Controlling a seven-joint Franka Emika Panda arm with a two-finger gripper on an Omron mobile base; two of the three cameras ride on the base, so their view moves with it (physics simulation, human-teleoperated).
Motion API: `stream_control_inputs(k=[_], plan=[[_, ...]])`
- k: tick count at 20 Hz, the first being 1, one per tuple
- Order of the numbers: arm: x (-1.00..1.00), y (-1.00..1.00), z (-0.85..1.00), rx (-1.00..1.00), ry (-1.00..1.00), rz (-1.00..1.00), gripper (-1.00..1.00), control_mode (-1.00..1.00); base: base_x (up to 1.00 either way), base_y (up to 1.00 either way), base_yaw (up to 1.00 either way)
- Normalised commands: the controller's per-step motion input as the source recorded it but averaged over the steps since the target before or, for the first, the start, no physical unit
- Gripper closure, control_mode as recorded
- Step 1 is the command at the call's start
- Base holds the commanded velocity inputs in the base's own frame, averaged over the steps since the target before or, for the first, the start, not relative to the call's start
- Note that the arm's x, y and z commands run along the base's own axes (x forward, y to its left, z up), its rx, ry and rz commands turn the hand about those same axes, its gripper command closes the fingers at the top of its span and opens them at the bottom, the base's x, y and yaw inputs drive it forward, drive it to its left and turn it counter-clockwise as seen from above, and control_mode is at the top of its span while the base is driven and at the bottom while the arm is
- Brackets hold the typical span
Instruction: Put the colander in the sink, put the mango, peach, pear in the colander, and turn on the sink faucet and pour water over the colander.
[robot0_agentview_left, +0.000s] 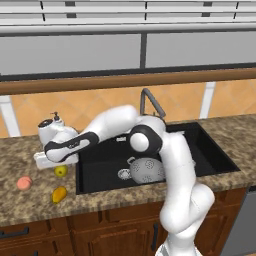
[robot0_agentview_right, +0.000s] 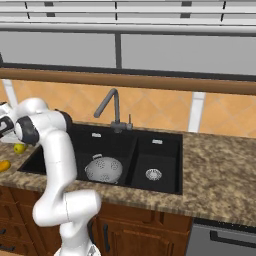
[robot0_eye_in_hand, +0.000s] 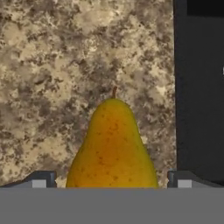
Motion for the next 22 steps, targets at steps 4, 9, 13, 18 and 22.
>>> stream_control_inputs(k=[4, 9, 13, 18, 22], plan=[[-0.02, -0.01, -0.60, 0.00, 0.01, -0.09, -1.00, -1.00, 0.00, 0.00, 0.00], [-0.06, -0.07, -0.71, 0.00, 0.00, -0.15, 1.00, -1.00, 0.00, 0.00, 0.00], [-0.39, -0.30, -0.57, 0.00, -0.11, -0.20, 1.00, -1.00, 0.00, 0.00, 0.00], [-0.54, -0.85, 0.04, 0.01, -0.47, -0.25, 1.00, -1.00, 0.00, 0.00, 0.00], [-0.47, -1.00, 0.48, 0.07, -0.39, -0.15, 1.00, -1.00, 0.00, 0.00, 0.00]])
